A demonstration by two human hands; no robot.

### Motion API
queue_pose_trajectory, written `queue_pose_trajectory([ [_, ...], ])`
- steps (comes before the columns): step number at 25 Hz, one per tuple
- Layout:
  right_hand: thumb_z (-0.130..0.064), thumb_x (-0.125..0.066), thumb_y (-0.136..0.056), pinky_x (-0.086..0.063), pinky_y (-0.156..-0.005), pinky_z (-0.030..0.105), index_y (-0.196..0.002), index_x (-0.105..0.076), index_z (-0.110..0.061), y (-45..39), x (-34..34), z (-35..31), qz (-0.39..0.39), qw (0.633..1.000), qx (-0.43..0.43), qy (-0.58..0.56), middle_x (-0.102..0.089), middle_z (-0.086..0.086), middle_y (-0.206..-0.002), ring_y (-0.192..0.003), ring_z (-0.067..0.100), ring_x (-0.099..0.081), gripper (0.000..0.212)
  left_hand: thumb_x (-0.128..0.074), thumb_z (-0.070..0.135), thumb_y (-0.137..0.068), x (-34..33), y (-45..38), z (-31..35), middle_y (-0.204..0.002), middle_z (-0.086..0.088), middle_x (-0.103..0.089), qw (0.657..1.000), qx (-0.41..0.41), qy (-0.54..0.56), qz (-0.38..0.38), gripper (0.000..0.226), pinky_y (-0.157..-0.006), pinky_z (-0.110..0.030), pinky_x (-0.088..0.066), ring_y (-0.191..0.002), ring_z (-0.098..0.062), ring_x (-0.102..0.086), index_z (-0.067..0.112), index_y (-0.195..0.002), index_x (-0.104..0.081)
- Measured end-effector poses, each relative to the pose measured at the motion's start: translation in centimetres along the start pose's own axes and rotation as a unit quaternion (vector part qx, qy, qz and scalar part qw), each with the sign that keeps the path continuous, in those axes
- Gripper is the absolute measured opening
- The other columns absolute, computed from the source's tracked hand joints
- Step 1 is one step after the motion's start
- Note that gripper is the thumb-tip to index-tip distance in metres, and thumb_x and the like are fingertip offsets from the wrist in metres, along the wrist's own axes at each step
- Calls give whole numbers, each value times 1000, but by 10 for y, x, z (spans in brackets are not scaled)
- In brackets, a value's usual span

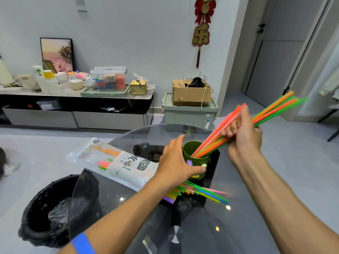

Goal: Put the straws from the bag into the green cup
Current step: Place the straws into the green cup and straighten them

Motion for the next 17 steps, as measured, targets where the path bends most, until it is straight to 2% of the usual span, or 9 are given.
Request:
queue_pose_trajectory([
  [3,-43,-62,-92,-49,-52,31,-49,-43,-15,-2,3,29,-40,994,-13,103,-41,0,-39,-42,19,-46,54,-85,53,-60,-25,-21,-3,-154,0,-36,999,22,-1,-40,119,-113,-44,-35,-141,-22,-34,21,-153,-19],
  [6,-42,-67,-89,-52,-61,30,-58,-62,-9,-4,10,31,-86,948,49,304,-63,4,-53,-54,17,-62,45,-86,53,-58,-31,-28,-7,-144,0,-48,999,25,25,-31,111,-108,-45,-41,-133,-23,-45,24,-148,-28],
  [8,-45,-72,-83,-47,-56,24,-70,-69,-12,-9,20,27,-43,908,96,404,-68,-1,-63,-57,11,-65,36,-87,52,-57,-32,-28,-9,-139,2,-52,998,25,40,-34,108,-107,-45,-44,-129,-21,-49,27,-145,-31],
  [9,-46,-74,-80,-46,-55,23,-75,-70,-15,-11,24,29,-28,901,102,422,-70,-3,-68,-61,9,-66,32,-87,51,-57,-32,-28,-10,-137,3,-54,998,22,48,-34,106,-106,-43,-45,-126,-20,-51,28,-144,-32],
  [11,-42,-80,-74,-52,-64,26,-92,-71,-16,-15,27,42,-58,915,44,398,-74,0,-83,-76,13,-71,32,-88,49,-57,-31,-27,-9,-133,4,-57,998,14,57,-38,103,-103,-40,-47,-122,-18,-53,29,-143,-34],
  [13,-31,-84,-72,-55,-73,32,-99,-69,-15,-15,24,61,-118,941,-80,308,-75,4,-91,-87,20,-72,35,-89,45,-57,-30,-28,-9,-130,7,-60,996,6,65,-53,100,-102,-38,-47,-120,-15,-55,31,-141,-37],
  [15,-17,-83,-72,-57,-70,32,-93,-71,-10,-10,20,72,-139,945,-154,253,-73,9,-84,-80,22,-72,25,-90,41,-55,-30,-30,-11,-124,10,-65,994,-4,81,-68,96,-102,-38,-48,-115,-12,-59,35,-138,-41],
  [17,-7,-82,-73,-56,-58,27,-88,-69,-6,-7,18,76,-113,951,-149,245,-71,11,-76,-65,19,-71,20,-91,37,-54,-29,-29,-11,-119,11,-67,993,-5,92,-79,94,-101,-37,-50,-111,-10,-62,37,-135,-44],
])
Point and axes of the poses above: each hand's wrist, its own y-axis away from the middle knuckle, its own x-axis out of the back of the hand, z = x × y, the point moved 4 cm from there along -y, towards the middle knuckle
